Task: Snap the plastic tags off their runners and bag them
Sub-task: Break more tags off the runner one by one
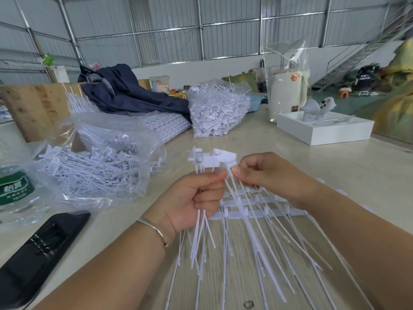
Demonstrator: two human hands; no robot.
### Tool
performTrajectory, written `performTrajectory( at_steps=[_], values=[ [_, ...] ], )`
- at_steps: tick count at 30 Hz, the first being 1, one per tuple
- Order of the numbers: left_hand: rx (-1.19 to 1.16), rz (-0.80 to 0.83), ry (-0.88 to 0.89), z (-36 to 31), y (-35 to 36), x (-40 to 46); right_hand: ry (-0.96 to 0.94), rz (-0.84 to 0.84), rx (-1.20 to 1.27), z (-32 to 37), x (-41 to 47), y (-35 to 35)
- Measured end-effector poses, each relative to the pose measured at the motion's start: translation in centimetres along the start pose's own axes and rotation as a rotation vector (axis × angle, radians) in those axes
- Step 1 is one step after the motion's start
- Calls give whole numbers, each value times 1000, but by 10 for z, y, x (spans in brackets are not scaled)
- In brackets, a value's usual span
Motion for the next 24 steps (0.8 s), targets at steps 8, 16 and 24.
performTrajectory(
  at_steps=[8,16,24],
  values=[
    [-75,25,1,0,2,2,-30,-83,106,5,1,3],
    [4,-124,11,-5,-14,4,-2,-164,222,-2,5,-13],
    [33,-251,24,-3,-18,10,-5,-98,193,-2,4,-13]
  ],
)
Point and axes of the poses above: each hand's wrist, its own x-axis towards the middle knuckle, its own y-axis out of the palm, z = x × y, the point moved 3 cm from there along x, towards the middle knuckle, and after that the axes turned 8 degrees about -z, right-handed, at the moved point
